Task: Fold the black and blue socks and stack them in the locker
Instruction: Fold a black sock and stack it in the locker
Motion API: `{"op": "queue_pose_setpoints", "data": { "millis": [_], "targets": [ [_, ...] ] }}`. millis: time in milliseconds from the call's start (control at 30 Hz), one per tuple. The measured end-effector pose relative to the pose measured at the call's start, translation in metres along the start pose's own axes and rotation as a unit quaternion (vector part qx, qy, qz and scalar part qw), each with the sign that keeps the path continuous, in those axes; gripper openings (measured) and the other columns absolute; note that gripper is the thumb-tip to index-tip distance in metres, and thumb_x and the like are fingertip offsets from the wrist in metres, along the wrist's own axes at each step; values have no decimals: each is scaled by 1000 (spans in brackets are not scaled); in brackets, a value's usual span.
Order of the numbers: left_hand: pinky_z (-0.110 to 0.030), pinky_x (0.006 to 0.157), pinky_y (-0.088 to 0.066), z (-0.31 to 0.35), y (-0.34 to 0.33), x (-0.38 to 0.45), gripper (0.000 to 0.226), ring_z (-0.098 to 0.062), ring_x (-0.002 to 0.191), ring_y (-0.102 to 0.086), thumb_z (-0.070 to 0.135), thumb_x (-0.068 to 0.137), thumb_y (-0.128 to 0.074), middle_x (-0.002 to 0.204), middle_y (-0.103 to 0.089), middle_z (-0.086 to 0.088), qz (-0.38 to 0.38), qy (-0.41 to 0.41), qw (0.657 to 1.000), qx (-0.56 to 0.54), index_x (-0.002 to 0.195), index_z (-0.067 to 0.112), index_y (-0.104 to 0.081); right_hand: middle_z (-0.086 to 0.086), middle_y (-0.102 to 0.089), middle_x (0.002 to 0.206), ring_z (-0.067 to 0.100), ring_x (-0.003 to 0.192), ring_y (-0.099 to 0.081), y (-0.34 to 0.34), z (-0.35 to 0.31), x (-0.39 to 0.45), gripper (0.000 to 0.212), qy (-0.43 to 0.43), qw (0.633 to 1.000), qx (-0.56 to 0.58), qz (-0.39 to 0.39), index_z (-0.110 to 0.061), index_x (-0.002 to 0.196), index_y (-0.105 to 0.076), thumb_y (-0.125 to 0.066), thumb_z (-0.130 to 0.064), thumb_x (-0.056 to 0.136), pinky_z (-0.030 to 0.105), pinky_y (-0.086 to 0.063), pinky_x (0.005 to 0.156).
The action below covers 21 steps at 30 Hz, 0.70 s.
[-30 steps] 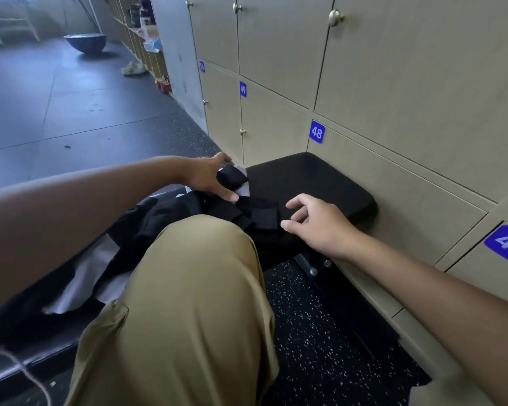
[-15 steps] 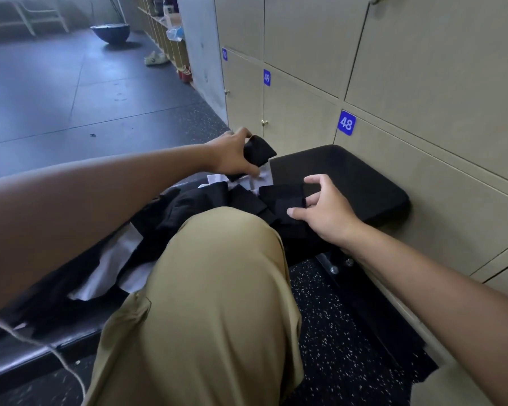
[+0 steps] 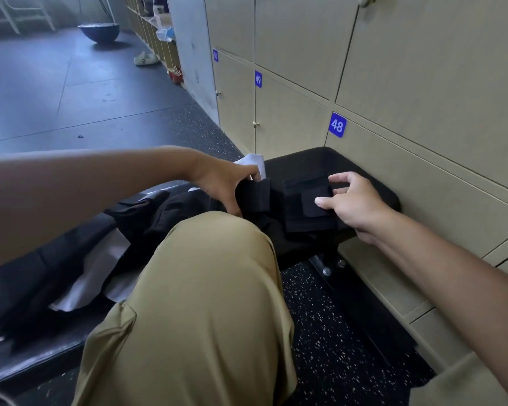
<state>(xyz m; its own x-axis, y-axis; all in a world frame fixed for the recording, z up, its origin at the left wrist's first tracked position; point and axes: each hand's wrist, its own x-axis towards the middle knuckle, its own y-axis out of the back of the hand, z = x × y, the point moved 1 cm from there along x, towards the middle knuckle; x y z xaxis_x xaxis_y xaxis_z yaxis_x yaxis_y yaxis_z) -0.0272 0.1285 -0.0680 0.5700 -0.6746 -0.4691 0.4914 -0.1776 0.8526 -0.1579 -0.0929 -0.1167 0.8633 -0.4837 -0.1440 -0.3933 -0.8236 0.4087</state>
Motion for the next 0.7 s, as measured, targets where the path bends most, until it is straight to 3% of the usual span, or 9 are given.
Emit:
{"op": "queue_pose_setpoints", "data": {
  "millis": [67, 267, 433, 567, 700],
  "targets": [
    [-38, 92, -55, 2, -3, 3, 89, -23, 110, -60, 32, 72, -92, 124, -55, -5, -4, -6, 1000, 14, 138, 31, -33, 7, -66, 111, 26, 103, -68, 4, 3, 3, 51, 0, 1000, -1, 9, -22, 125, -56, -80, -8, 82, 48, -55, 96],
    [-18, 68, -47, 7, -3, 7, 85, -14, 101, -61, 28, 67, -95, 123, -59, 2, 0, -43, 999, 13, 133, 37, -41, 7, -67, 110, 25, 100, -68, 16, 12, 4, 48, -7, 999, -13, 33, -20, 126, -56, -77, -7, 85, 42, -57, 89],
    [-3, 59, -42, 13, -3, 8, 77, 4, 83, -54, 23, 73, -92, 99, -57, 18, -8, -46, 998, 34, 134, 33, -45, 4, -68, 109, 25, 101, -67, 17, 14, 3, 47, 6, 997, -80, 22, -23, 123, -54, -79, -12, 84, 40, -55, 90],
    [-4, 59, -42, 16, 1, 9, 69, -3, 85, -57, 23, 72, -93, 92, -58, 22, -16, -48, 998, 31, 123, 34, -47, 3, -68, 113, 25, 103, -66, 20, 11, 4, 46, -3, 996, -82, 23, -17, 124, -58, -80, -13, 84, 37, -54, 89],
    [-4, 63, -44, 20, 8, 2, 67, -5, 91, -62, 27, 68, -95, 94, -61, 24, -19, -50, 998, 14, 120, 35, -54, 6, -72, 113, 26, 106, -69, 30, 11, 4, 43, -23, 999, -28, 13, -12, 124, -62, -79, -10, 84, 46, -55, 98]
  ]
}}
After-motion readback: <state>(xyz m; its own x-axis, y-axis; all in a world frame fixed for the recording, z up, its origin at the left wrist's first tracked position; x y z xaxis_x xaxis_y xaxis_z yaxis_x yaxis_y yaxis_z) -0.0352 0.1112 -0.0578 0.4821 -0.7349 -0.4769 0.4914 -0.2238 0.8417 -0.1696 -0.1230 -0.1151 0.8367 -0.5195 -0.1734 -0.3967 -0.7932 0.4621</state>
